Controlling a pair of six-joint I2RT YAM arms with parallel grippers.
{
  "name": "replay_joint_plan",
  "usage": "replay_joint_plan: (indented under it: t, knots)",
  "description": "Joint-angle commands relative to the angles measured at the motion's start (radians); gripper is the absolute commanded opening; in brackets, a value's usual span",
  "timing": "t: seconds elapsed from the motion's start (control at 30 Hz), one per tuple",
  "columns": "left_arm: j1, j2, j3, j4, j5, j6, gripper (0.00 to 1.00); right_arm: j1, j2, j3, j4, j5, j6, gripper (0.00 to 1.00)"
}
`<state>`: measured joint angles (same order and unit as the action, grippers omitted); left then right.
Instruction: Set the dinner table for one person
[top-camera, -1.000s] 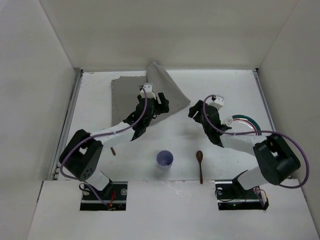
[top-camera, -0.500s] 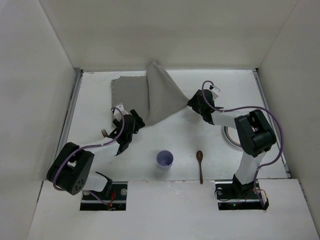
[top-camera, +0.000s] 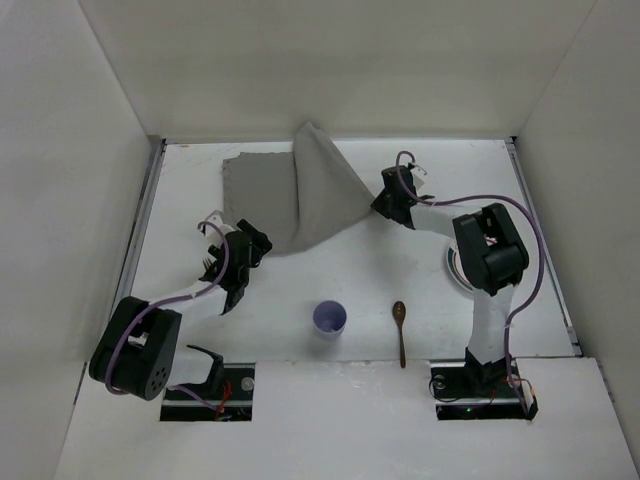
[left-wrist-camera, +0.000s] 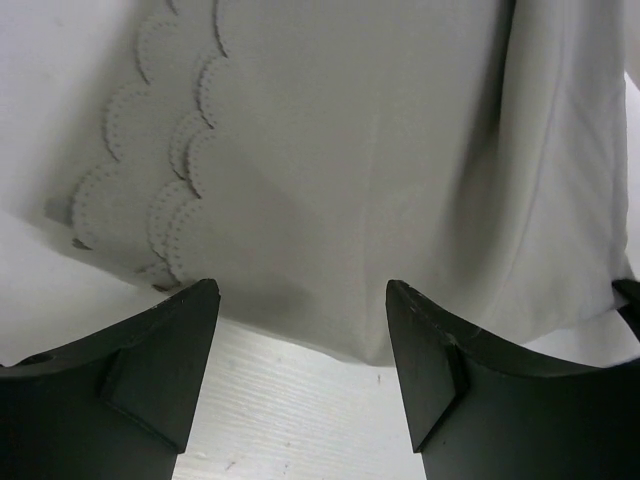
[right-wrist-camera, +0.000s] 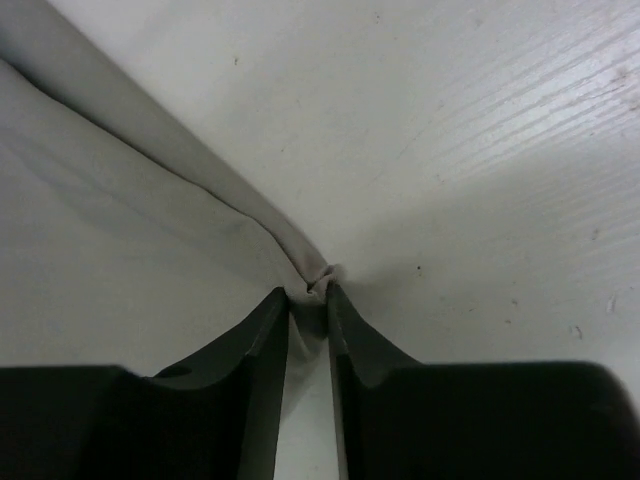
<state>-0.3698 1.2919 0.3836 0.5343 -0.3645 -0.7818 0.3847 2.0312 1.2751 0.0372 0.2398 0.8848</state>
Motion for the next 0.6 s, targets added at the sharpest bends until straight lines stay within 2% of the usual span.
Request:
replay_joint_plan:
  t: [0.0, 0.07, 0.13, 0.4, 0.57]
  knots:
    - [0.03, -0.002, -0.014, 0.03, 0.019, -0.043, 0.65, 0.001, 0.006, 0.043, -0.039, -0.008, 0.046, 0.18]
    - [0.038, 0.006, -0.011, 0.017, 0.028, -0.053, 0.65, 0.0, -0.025, 0.015, -0.02, -0.001, 0.057, 0.1]
    - [0.038, 0.013, 0.0, -0.003, 0.033, -0.056, 0.65, -0.002, -0.093, -0.057, 0.027, 0.032, 0.06, 0.07]
    - [0.021, 0.07, 0.043, -0.059, 0.019, -0.046, 0.65, -0.017, -0.389, -0.411, 0.145, 0.116, 0.065, 0.07]
    - [0.018, 0.057, 0.038, -0.063, 0.01, -0.057, 0.63, -0.014, -0.486, -0.566, 0.164, 0.112, 0.078, 0.07]
